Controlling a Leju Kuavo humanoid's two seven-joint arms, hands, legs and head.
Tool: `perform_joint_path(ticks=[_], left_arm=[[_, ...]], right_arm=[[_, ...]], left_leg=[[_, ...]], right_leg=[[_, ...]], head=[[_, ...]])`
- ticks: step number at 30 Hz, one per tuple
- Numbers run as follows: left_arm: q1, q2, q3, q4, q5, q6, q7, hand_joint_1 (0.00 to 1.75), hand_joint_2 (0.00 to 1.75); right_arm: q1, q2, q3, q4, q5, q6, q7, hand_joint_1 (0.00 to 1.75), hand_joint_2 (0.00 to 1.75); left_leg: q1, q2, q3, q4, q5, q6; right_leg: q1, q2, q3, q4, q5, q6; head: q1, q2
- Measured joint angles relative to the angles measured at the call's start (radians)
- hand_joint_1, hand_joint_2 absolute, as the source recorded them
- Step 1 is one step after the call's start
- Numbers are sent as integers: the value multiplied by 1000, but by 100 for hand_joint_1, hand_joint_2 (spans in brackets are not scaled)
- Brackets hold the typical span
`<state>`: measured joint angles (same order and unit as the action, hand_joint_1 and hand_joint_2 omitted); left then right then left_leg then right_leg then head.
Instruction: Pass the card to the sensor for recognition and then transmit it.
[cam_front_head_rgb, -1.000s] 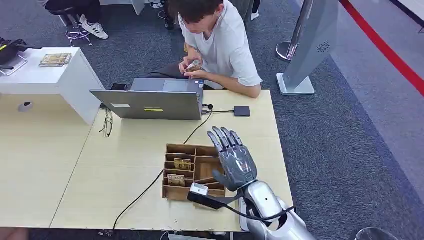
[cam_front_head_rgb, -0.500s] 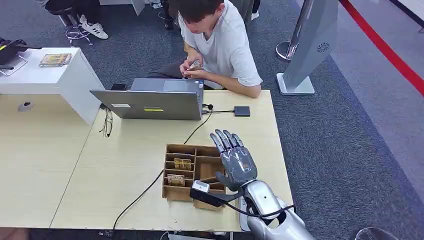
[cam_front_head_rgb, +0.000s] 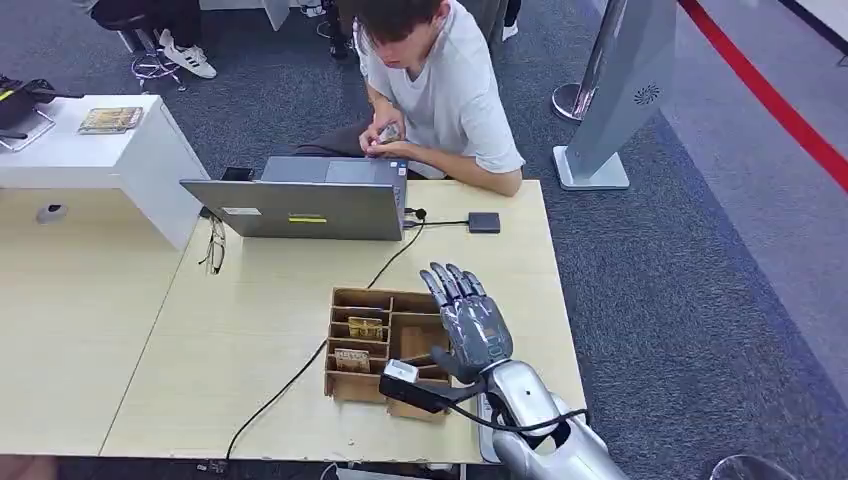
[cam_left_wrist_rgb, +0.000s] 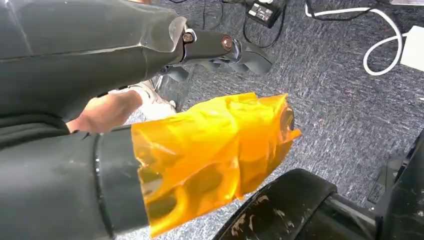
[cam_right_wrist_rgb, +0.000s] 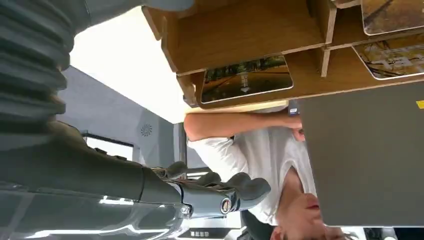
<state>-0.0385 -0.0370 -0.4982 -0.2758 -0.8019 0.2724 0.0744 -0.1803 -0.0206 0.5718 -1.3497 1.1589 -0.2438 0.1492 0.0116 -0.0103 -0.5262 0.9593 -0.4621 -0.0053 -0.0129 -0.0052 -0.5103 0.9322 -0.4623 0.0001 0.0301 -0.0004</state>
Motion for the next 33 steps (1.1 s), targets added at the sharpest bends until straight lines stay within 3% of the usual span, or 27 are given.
perform_joint_path(ticks=[4,5,7,8,19,21,22,27,33], left_arm=[[0,0,0,0,0,0,0,0,0],[0,0,0,0,0,0,0,0,0],[0,0,-1,0,0,0,0,0,0],[0,0,-2,0,0,0,0,0,0],[0,0,-7,0,0,0,0,0,0],[0,0,-7,0,0,0,0,0,0],[0,0,-8,0,0,0,0,0,0],[0,0,-8,0,0,0,0,0,0],[0,0,-8,0,0,0,0,0,0]], right_arm=[[0,0,0,1,-6,0,-1,23,175],[0,1,0,2,-6,0,-2,47,175],[0,1,0,3,-7,0,-2,65,175],[0,1,0,3,-7,1,-2,98,175],[-1,1,-1,5,-8,3,-3,94,175],[-3,1,0,5,-8,3,-3,126,175],[-3,1,-1,5,-8,3,-3,131,175],[-6,4,-2,5,-11,3,-6,105,175],[-5,7,-3,7,-21,3,-9,103,175]], left_leg=[[0,0,0,0,0,0],[0,0,0,0,0,0],[0,0,0,0,0,0],[0,0,0,0,0,0],[0,0,0,0,0,0],[0,0,0,0,0,0],[0,0,0,0,0,0],[0,0,0,0,0,0],[0,0,0,0,0,0]], right_leg=[[0,0,0,0,0,0],[0,0,0,0,0,0],[0,0,0,0,0,0],[0,0,0,0,0,0],[0,0,0,0,0,0],[0,0,0,0,0,0],[0,0,0,0,0,0],[0,0,0,0,0,0],[0,0,0,0,0,0]], head=[[0,0],[0,0],[0,0],[0,0],[0,0],[0,0],[0,0],[0,0],[0,0]])
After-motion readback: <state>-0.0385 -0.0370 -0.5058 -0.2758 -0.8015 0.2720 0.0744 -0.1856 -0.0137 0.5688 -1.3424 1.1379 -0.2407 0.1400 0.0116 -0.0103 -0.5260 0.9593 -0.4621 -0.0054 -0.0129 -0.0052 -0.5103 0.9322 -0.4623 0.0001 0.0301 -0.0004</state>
